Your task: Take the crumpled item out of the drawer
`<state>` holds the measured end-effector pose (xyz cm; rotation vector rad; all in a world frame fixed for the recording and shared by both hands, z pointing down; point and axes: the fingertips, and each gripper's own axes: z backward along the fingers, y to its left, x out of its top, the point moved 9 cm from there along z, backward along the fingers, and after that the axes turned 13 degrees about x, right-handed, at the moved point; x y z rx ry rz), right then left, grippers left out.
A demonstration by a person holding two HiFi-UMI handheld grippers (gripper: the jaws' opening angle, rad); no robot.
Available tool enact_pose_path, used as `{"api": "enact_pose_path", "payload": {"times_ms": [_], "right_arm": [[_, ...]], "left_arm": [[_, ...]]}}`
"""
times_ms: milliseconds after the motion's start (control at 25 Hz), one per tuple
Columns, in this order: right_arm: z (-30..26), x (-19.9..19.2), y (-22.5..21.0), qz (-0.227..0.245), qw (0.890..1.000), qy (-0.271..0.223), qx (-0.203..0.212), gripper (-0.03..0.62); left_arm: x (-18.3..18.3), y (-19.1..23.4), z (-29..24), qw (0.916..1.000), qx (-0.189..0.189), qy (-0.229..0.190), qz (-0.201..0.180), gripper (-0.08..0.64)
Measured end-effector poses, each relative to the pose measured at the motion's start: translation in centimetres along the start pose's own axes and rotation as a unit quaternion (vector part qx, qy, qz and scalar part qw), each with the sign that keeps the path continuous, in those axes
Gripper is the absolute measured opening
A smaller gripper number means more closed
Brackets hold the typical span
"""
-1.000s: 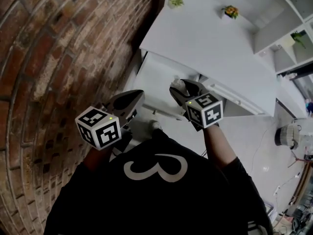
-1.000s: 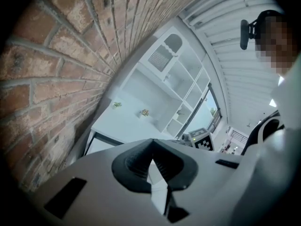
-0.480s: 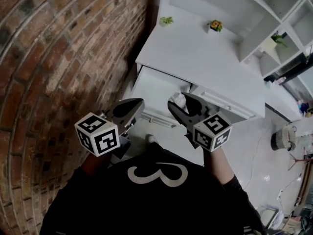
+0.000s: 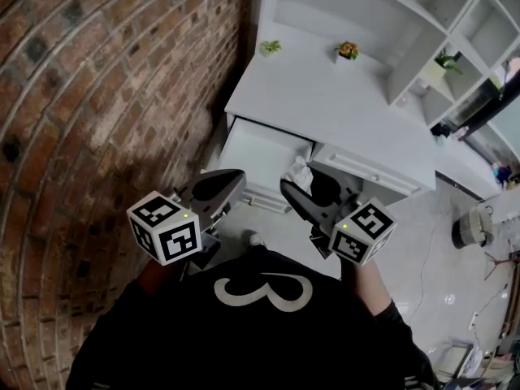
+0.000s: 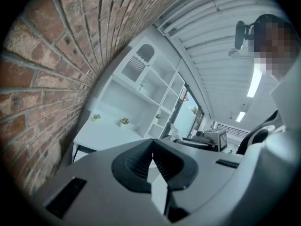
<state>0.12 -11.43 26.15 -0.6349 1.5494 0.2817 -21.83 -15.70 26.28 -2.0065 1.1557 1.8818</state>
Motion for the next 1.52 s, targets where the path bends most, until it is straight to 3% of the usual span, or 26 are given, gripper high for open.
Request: {"api": "enact_pose_path", "payload": {"times_ms": [680,1520], "right_arm": [[0.3,-0.5,0.9,-0.005,1.0,-0.023,0.016,0.19],[0.3,-1.4,-3.9,-0.029,0.999,-0.014,0.013,0.187]], "left_arm": [[-0.1,-0.4,0.4,1.0,-0.004,-0.001,-0.004,0.003],[-0.5,1.6,-4.8,0.9995,-0.009,0.027,0.015,0.003]]}}
